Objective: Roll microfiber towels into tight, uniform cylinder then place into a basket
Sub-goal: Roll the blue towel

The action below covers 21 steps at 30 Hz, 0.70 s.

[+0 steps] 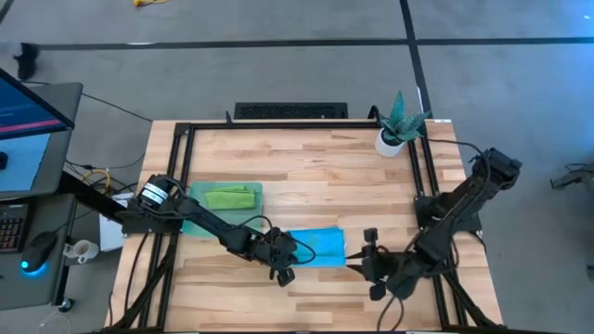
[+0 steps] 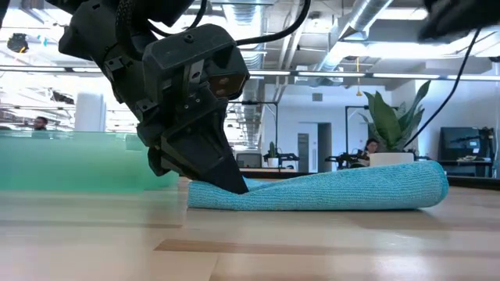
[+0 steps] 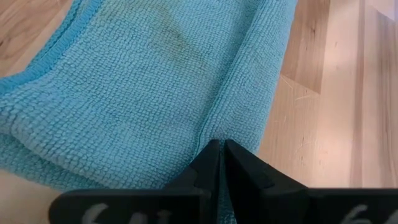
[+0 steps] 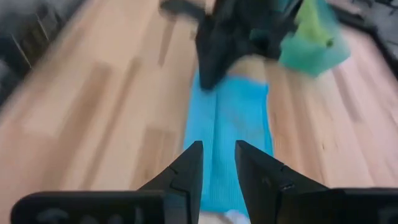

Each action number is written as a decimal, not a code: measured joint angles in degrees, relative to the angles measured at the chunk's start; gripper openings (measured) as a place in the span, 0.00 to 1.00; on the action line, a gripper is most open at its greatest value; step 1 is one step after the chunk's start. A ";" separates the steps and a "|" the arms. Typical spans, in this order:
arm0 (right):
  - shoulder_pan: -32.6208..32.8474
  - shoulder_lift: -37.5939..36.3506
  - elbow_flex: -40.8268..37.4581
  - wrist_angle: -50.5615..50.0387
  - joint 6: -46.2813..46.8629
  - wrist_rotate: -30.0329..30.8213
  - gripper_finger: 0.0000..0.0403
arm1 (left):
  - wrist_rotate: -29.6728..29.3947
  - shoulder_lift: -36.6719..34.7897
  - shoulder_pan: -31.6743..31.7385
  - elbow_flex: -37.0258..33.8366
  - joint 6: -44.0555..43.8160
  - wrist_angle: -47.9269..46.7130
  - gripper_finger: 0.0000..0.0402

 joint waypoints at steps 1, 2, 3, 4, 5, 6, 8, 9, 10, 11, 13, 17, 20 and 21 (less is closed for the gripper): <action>-0.25 1.01 -0.01 -0.83 -0.01 -0.59 0.29 | -0.10 0.00 0.00 0.00 0.00 0.00 0.05; -0.50 2.09 -0.02 -0.92 -0.11 -1.29 0.29 | -0.08 0.00 0.00 0.00 0.00 -0.02 0.05; -0.81 3.06 -0.02 -0.40 -0.54 -2.02 0.29 | 0.02 0.00 0.00 0.00 -0.02 -0.01 0.05; -1.06 3.93 -0.02 0.06 -0.71 -2.82 0.29 | -0.02 0.00 0.00 0.00 -0.03 0.00 0.05; -1.30 4.77 -0.02 0.20 -0.75 -3.40 0.29 | -0.08 0.00 0.00 0.00 -0.02 0.00 0.05; -1.53 5.64 -0.02 0.32 -0.83 -4.16 0.30 | -0.04 0.00 0.02 0.00 -0.04 -0.02 0.05; -1.68 7.16 -0.02 0.89 -0.85 -5.79 0.32 | -0.11 0.00 0.00 0.00 -0.03 0.02 0.05; -1.65 7.72 -0.02 1.63 -0.85 -6.23 0.33 | -0.09 0.00 0.00 0.00 -0.04 0.02 0.05; -1.58 8.31 -0.02 3.35 -0.84 -7.15 0.34 | -0.09 0.00 0.00 0.00 -0.04 0.02 0.05; -1.52 8.92 0.00 5.32 -0.89 -8.27 0.36 | -0.09 0.00 0.00 0.00 -0.04 0.02 0.05; -1.51 9.93 0.00 7.35 -1.97 -10.11 0.40 | -0.09 0.00 0.00 0.00 -0.04 0.02 0.05; -1.83 12.49 0.09 6.00 -3.69 -10.60 0.48 | -0.09 0.00 0.00 0.00 -0.07 0.04 0.05; -2.73 14.74 0.08 6.44 -4.86 -10.32 0.53 | -0.11 0.00 0.00 0.00 -0.61 0.04 0.05; -3.00 15.39 0.22 7.15 -5.68 -10.26 0.55 | -0.09 0.00 0.00 0.00 -0.72 0.04 0.05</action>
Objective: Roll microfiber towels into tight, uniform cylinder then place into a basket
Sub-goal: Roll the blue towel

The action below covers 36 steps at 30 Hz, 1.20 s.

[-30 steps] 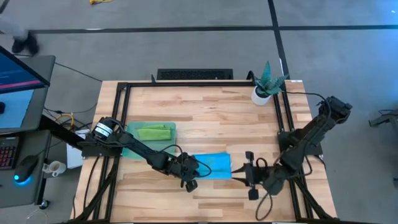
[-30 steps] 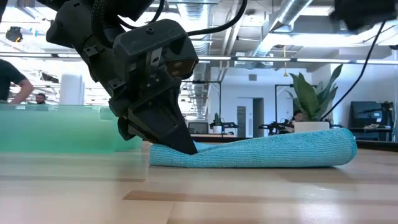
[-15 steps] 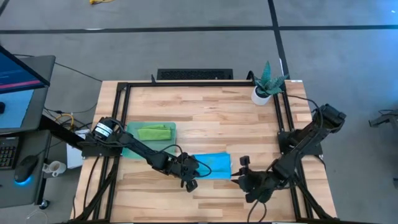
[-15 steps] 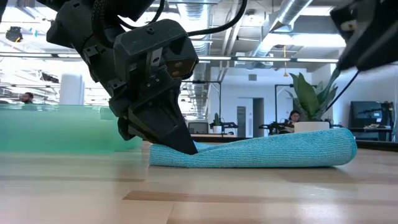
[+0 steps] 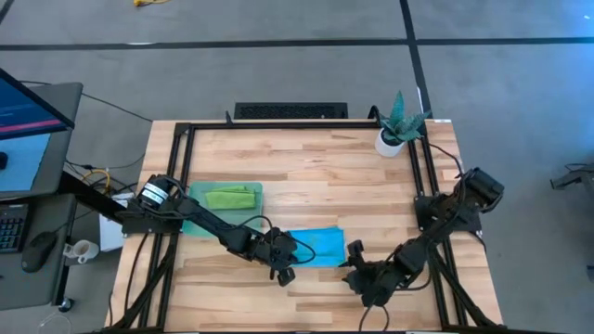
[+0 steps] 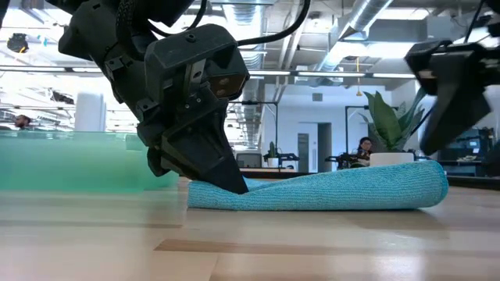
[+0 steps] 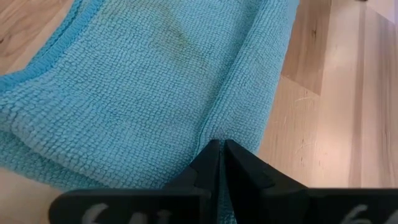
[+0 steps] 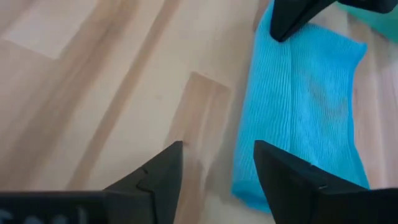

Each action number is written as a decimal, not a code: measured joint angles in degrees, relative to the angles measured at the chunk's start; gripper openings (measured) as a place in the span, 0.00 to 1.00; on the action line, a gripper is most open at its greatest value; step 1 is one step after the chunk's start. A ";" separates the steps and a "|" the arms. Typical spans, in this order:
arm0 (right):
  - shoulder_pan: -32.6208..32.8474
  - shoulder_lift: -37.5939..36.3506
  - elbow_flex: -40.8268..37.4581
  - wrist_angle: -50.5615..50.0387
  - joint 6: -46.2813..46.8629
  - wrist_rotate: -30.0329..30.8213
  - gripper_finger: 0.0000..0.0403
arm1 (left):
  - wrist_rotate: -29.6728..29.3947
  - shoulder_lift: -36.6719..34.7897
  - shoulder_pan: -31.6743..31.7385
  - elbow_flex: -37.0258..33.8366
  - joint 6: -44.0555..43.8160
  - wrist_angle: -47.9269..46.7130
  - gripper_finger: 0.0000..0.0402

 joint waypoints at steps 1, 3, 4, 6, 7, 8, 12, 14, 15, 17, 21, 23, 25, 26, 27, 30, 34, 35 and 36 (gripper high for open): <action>-0.28 0.69 0.45 0.05 -0.87 0.02 0.56 | -0.02 0.00 0.00 0.00 0.00 0.00 0.05; -1.05 1.85 1.06 0.01 -2.03 0.02 0.57 | 0.00 0.00 0.01 0.00 0.00 0.00 0.05; -1.49 2.35 1.25 -0.14 -2.13 -0.01 0.57 | -0.01 0.00 0.00 0.00 0.00 0.00 0.05; -2.37 3.16 1.27 -0.58 -1.94 -0.70 0.57 | -0.01 0.00 0.00 0.00 0.00 0.00 0.05; -2.82 3.66 1.29 -1.04 -1.51 -1.47 0.57 | 0.00 0.00 0.00 0.00 0.00 -0.01 0.05; -3.21 4.04 1.29 -1.96 -1.03 -2.11 0.56 | -0.02 0.00 0.00 0.00 0.00 0.00 0.05; -4.44 4.09 1.34 -4.30 2.51 -2.80 0.56 | -0.02 0.00 0.00 0.00 0.00 0.00 0.05; -5.07 3.69 1.31 -4.41 3.70 -2.90 0.56 | 0.02 0.00 0.00 0.00 0.00 0.00 0.05; -5.24 3.48 1.31 -4.43 3.79 -2.87 0.56 | 0.00 0.00 0.00 0.00 0.00 -0.02 0.05; -5.66 3.49 1.31 -4.82 4.11 -2.88 0.56 | 0.02 0.00 0.00 0.00 0.00 -0.02 0.05; -7.54 4.44 1.40 -5.66 8.42 -5.19 0.55 | 0.04 0.00 0.00 0.00 0.02 -0.07 0.05; -8.50 4.82 1.49 -5.77 10.19 -7.52 0.54 | 0.22 0.00 0.00 0.02 0.62 -0.15 0.05; -9.11 5.05 1.53 -5.76 10.46 -8.92 0.52 | 0.22 0.00 0.00 0.02 2.54 -0.11 0.05; -9.25 5.08 1.52 -5.81 10.55 -9.24 0.51 | 0.23 0.00 0.00 0.02 3.92 -0.05 0.05; -9.36 5.12 1.51 -5.89 10.86 -9.41 0.49 | 0.26 0.00 0.00 0.02 5.40 -0.02 0.05; -9.85 5.18 1.53 -6.40 12.08 -10.34 0.40 | 0.37 0.00 0.00 0.02 9.17 0.00 0.05; -10.40 5.22 1.55 -7.37 15.01 -10.35 0.24 | 0.42 0.02 -0.11 0.02 14.09 0.07 0.05; -10.61 5.22 1.55 -7.47 15.62 -10.59 0.20 | 0.39 0.02 -0.11 0.02 15.60 0.09 0.05; -10.68 5.22 1.55 -7.55 16.23 -11.02 0.16 | 0.23 0.02 -0.15 0.02 16.88 0.08 0.05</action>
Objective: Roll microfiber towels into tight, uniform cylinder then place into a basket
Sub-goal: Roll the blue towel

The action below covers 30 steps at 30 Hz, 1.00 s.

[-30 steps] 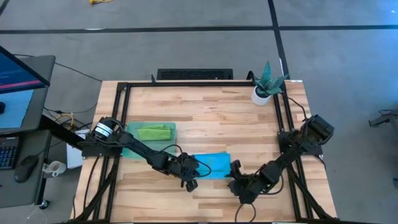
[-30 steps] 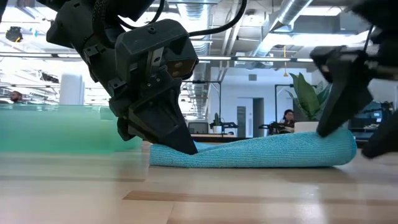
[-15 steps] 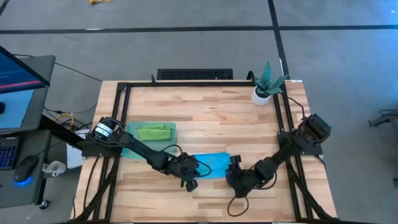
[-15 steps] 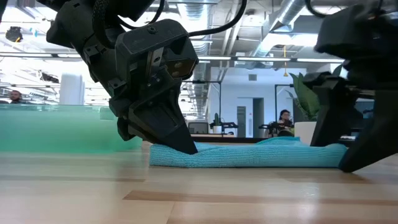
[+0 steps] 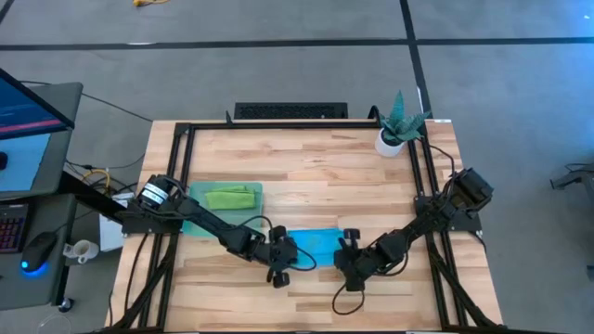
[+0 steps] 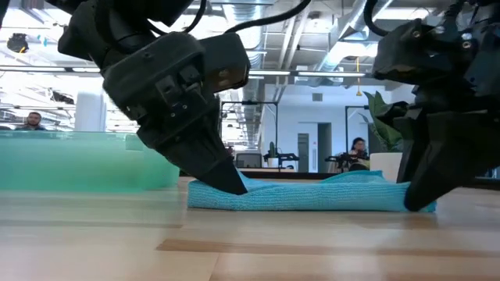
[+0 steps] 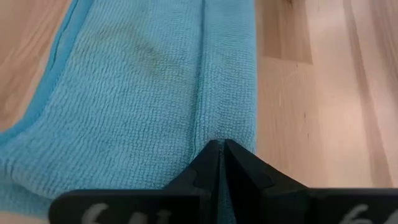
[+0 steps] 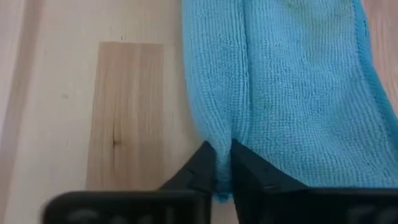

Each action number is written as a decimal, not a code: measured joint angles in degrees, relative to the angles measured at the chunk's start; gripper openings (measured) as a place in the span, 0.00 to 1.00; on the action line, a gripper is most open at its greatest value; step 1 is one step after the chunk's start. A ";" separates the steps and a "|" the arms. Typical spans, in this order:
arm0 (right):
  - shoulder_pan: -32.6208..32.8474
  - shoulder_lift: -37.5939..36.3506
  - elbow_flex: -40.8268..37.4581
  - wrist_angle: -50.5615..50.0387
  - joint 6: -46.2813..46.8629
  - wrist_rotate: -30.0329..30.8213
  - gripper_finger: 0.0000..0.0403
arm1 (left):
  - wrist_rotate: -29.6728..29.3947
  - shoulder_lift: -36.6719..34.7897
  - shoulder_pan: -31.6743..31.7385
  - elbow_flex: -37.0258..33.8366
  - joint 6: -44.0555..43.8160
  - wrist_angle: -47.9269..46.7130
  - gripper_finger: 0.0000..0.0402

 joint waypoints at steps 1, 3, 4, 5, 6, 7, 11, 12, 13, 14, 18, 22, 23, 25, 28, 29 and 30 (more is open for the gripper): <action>-0.04 -0.01 0.00 -0.09 0.66 -0.26 0.13 | -0.16 0.00 -0.08 0.00 1.06 0.06 0.05; -0.02 -0.03 0.00 -0.19 1.05 -0.35 0.06 | -0.70 -0.24 -0.25 -0.03 3.01 -0.06 0.05; -0.02 -0.05 0.00 -0.21 1.07 -0.57 0.04 | -1.36 -0.44 -0.44 -0.08 3.93 -0.25 0.05; -0.02 -0.07 0.00 -0.25 1.09 -0.80 0.04 | -1.96 -0.80 -0.69 -0.12 4.88 -0.39 0.05; -0.02 -0.08 0.00 -0.24 1.35 -0.94 0.04 | -2.88 -1.30 -0.90 -0.17 5.79 -0.89 0.05; -0.05 -0.08 0.00 -0.25 1.87 -0.99 0.04 | -3.56 -1.84 -1.21 -0.22 6.77 -1.18 0.05; -0.08 -0.10 0.00 -0.19 4.16 -1.55 0.08 | -6.86 -4.40 -2.96 -0.28 11.41 -1.22 0.05; -0.06 -0.10 -0.02 -0.09 4.26 -1.73 0.08 | -7.93 -4.92 -3.44 -0.27 13.13 -1.15 0.05; -0.06 -0.12 -0.02 0.04 4.24 -1.90 0.07 | -8.95 -5.31 -4.01 -0.20 15.10 -0.96 0.05; -0.06 -0.14 -0.04 0.17 4.26 -2.08 0.06 | -10.11 -5.67 -4.65 -0.20 17.35 -1.02 0.05; -0.07 -0.14 -0.11 1.08 4.24 -2.54 0.04 | -13.74 -6.08 -7.37 -0.20 29.69 -0.39 0.05; -0.06 -0.14 -0.11 1.12 4.27 -2.56 0.07 | -14.65 -6.08 -8.54 -0.16 36.03 0.18 0.05; -0.06 -0.14 -0.11 1.12 4.36 -2.56 0.07 | -15.14 -6.08 -8.49 -0.15 35.95 0.21 0.06; -0.06 -0.14 -0.13 1.15 4.51 -2.59 0.08 | -16.42 -6.08 -8.39 -0.15 35.43 0.50 0.08; -0.06 -0.14 -0.13 1.17 4.53 -2.59 0.05 | -18.81 -6.10 -8.25 -0.11 34.05 0.56 0.14; -0.06 -0.14 -0.13 1.19 4.53 -2.58 0.05 | -19.51 -6.10 -8.22 -0.11 32.93 0.57 0.17; -0.06 -0.14 -0.13 1.21 4.53 -2.60 0.05 | -19.77 -6.12 -8.12 -0.11 31.73 0.57 0.20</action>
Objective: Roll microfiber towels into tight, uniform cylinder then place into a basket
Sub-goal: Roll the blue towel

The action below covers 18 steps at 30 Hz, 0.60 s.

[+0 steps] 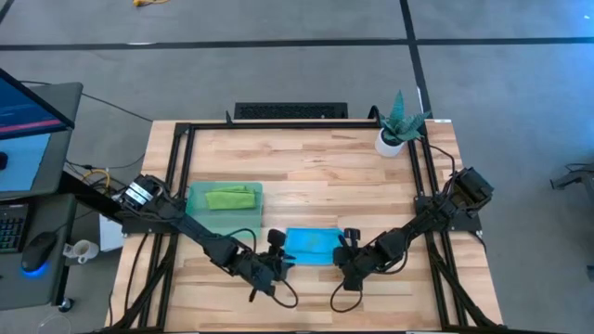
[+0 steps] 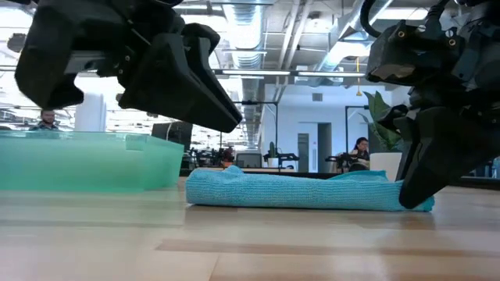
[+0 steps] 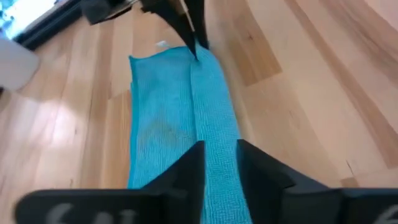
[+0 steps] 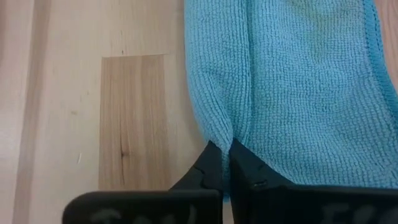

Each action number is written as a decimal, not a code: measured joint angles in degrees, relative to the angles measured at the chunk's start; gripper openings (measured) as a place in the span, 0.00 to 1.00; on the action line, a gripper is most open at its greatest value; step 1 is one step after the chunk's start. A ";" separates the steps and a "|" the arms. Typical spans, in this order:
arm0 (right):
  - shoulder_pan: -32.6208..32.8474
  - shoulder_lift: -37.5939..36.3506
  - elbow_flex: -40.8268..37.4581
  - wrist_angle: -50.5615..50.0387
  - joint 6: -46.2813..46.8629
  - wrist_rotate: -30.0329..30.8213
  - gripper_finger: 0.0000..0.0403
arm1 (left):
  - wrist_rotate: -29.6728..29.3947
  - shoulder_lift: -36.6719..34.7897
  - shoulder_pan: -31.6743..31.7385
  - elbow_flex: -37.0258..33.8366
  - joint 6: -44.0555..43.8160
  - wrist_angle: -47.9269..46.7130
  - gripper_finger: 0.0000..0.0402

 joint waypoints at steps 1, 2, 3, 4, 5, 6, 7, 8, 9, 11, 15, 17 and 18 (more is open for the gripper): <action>0.02 0.00 0.00 0.02 0.02 0.00 0.05 | -0.01 0.00 0.13 0.00 -1.02 0.00 0.23; 0.02 0.00 0.00 0.08 0.02 0.02 0.05 | 0.20 0.00 0.24 0.00 -1.95 0.00 0.27; 0.02 0.00 -0.02 0.14 0.02 0.02 0.05 | 1.05 0.02 0.30 0.02 -2.93 -0.05 0.31; 0.01 0.00 -0.02 0.15 0.02 0.02 0.06 | 2.07 0.27 0.42 0.06 -4.06 -0.02 0.34; -0.01 0.00 -0.02 0.18 0.03 0.01 0.07 | 3.28 0.54 0.42 0.09 -4.87 -0.13 0.37; -0.18 0.00 -0.05 0.27 0.04 0.00 0.07 | 4.45 1.16 0.40 0.09 -5.48 -0.28 0.40; -0.34 0.00 -0.07 0.52 0.07 -0.13 0.07 | 5.82 2.02 0.37 0.13 -5.89 -0.03 0.42; -0.50 0.05 -0.09 1.11 0.14 -0.46 0.07 | 6.44 2.82 0.34 0.10 -5.94 -0.36 0.44; -0.64 0.05 -0.09 1.23 0.16 -0.70 0.06 | 6.53 3.67 0.32 0.07 -5.73 -0.69 0.45; -1.00 0.04 -0.09 1.25 0.15 -0.72 0.05 | 6.49 5.01 0.25 0.07 -4.98 -0.54 0.46; -1.03 0.04 -0.09 1.68 0.15 -1.38 0.06 | 5.77 6.12 0.77 0.07 -5.61 -1.05 0.47; -1.05 0.05 -0.09 1.79 0.15 -1.81 0.07 | 4.39 6.10 1.36 0.12 -7.47 -2.36 0.47; -1.05 0.04 -0.09 1.83 0.15 -2.07 0.07 | 3.99 6.09 1.61 0.16 -8.42 -2.94 0.47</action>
